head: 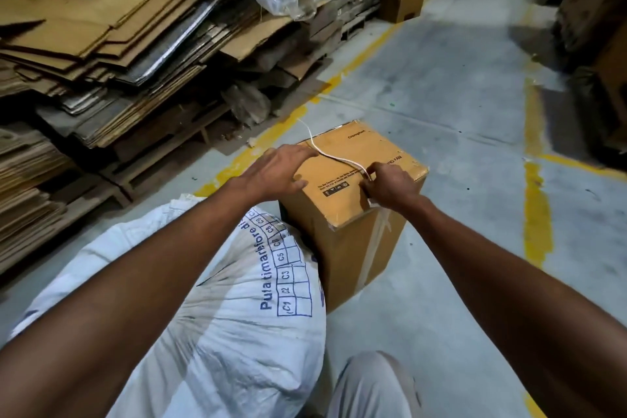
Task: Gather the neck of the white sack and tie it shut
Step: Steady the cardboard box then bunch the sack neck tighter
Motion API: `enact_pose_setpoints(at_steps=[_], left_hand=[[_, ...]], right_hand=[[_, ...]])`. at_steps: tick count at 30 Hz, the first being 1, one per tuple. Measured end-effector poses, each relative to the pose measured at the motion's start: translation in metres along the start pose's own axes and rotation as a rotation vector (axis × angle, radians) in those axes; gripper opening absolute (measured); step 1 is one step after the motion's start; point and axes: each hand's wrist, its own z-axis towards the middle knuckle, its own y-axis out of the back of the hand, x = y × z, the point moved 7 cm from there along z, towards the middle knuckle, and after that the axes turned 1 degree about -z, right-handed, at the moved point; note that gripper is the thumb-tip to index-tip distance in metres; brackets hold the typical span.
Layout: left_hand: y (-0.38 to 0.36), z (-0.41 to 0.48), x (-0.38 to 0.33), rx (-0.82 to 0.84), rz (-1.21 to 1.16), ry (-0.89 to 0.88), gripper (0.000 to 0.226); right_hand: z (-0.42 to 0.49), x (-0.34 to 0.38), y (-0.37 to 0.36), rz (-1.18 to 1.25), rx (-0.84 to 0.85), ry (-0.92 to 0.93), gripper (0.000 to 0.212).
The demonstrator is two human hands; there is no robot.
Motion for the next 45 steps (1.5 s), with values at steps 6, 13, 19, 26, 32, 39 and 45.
enact_pose_setpoints(at_steps=[6, 13, 19, 26, 32, 39, 45], left_hand=[[-0.029, 0.007, -0.001, 0.09, 0.246, -0.029, 0.064], [-0.014, -0.03, 0.01, 0.021, 0.254, 0.065, 0.027], [0.002, -0.078, 0.039, -0.14, 0.278, -0.036, 0.031], [0.042, -0.184, 0.066, -0.434, 0.439, 0.443, 0.089], [-0.041, -0.322, 0.099, -0.639, -0.758, 1.383, 0.123], [-0.065, -0.316, 0.094, -0.19, -0.739, 1.522, 0.144], [-0.068, -0.348, 0.118, -0.251, -0.799, 1.465, 0.076]], right_hand=[[-0.015, 0.007, -0.012, 0.211, 0.101, 0.063, 0.026], [-0.044, 0.027, -0.011, 0.693, 0.346, 0.124, 0.022], [-0.073, 0.08, -0.024, 0.78, 0.788, 0.1, 0.043], [-0.107, 0.169, -0.072, 1.073, 0.745, 0.063, 0.029], [-0.121, 0.202, -0.11, 1.207, 0.247, -0.004, 0.024], [-0.147, 0.228, -0.123, 0.924, 0.113, 0.028, 0.032], [-0.148, 0.23, -0.113, 1.01, 0.04, -0.051, 0.026]])
